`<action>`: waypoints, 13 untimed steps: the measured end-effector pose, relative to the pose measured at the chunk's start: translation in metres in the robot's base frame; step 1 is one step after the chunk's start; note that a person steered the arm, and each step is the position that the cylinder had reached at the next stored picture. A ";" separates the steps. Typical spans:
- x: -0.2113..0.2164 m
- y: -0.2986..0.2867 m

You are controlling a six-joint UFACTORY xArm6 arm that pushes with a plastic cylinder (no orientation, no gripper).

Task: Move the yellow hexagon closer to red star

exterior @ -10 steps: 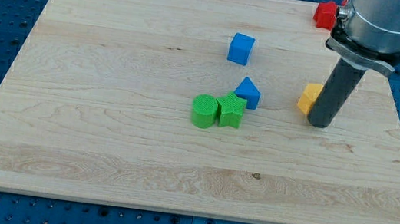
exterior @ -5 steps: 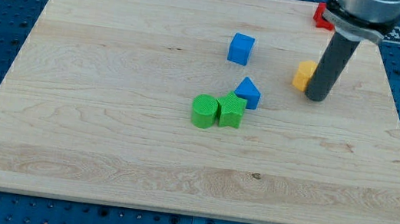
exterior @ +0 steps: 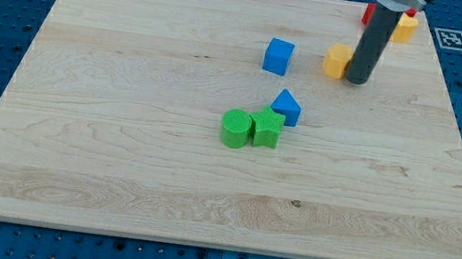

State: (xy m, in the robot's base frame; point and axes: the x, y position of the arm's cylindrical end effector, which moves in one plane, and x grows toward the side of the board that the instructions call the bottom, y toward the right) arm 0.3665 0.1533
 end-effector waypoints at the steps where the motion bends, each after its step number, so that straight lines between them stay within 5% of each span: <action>1: -0.004 -0.016; 4: -0.018 -0.067; 13: -0.023 0.040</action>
State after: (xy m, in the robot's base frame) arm 0.3433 0.1934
